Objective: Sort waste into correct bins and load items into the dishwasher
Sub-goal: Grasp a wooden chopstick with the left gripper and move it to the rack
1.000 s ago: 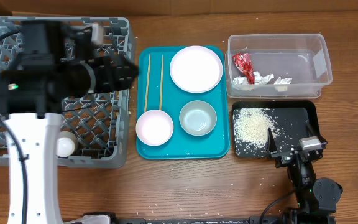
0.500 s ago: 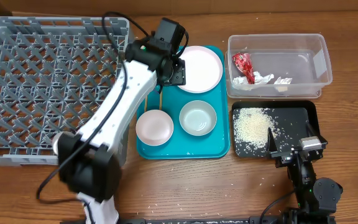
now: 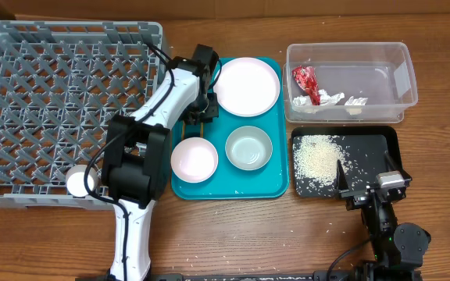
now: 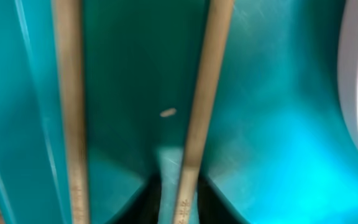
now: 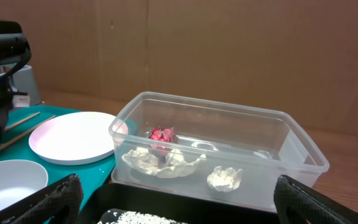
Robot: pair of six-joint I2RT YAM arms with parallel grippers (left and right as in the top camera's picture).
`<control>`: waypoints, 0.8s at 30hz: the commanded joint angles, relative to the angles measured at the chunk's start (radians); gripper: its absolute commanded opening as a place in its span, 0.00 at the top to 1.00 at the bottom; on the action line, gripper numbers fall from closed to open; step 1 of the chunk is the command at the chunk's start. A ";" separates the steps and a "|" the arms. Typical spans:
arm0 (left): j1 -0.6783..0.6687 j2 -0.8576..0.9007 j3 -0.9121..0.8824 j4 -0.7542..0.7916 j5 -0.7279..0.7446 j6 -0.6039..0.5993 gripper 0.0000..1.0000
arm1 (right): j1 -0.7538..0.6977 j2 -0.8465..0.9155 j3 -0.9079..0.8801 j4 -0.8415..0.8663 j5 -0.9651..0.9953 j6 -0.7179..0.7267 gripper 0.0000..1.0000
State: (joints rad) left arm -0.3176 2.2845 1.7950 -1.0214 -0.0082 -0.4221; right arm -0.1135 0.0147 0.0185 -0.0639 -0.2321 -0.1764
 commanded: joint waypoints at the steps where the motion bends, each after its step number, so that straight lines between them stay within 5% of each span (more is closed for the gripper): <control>1: 0.023 0.029 0.022 -0.019 0.055 0.054 0.96 | -0.005 -0.012 -0.011 0.007 -0.001 0.005 0.00; 5: 0.068 -0.028 0.140 -0.127 0.164 0.068 0.96 | -0.005 -0.012 -0.011 0.007 -0.001 0.005 0.00; 11: 0.145 -0.195 0.307 -0.266 0.078 0.146 0.96 | -0.005 -0.012 -0.011 0.006 -0.001 0.005 0.00; 18: 0.215 -0.235 0.278 -0.396 -0.267 0.243 0.96 | -0.005 -0.012 -0.011 0.007 -0.001 0.005 0.00; 24: 0.227 -0.221 0.150 -0.330 -0.218 0.378 0.96 | -0.005 -0.012 -0.011 0.007 -0.001 0.005 0.00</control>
State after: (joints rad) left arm -0.0914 2.0346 2.0205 -1.3808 -0.2008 -0.1467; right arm -0.1135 0.0147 0.0185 -0.0639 -0.2325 -0.1768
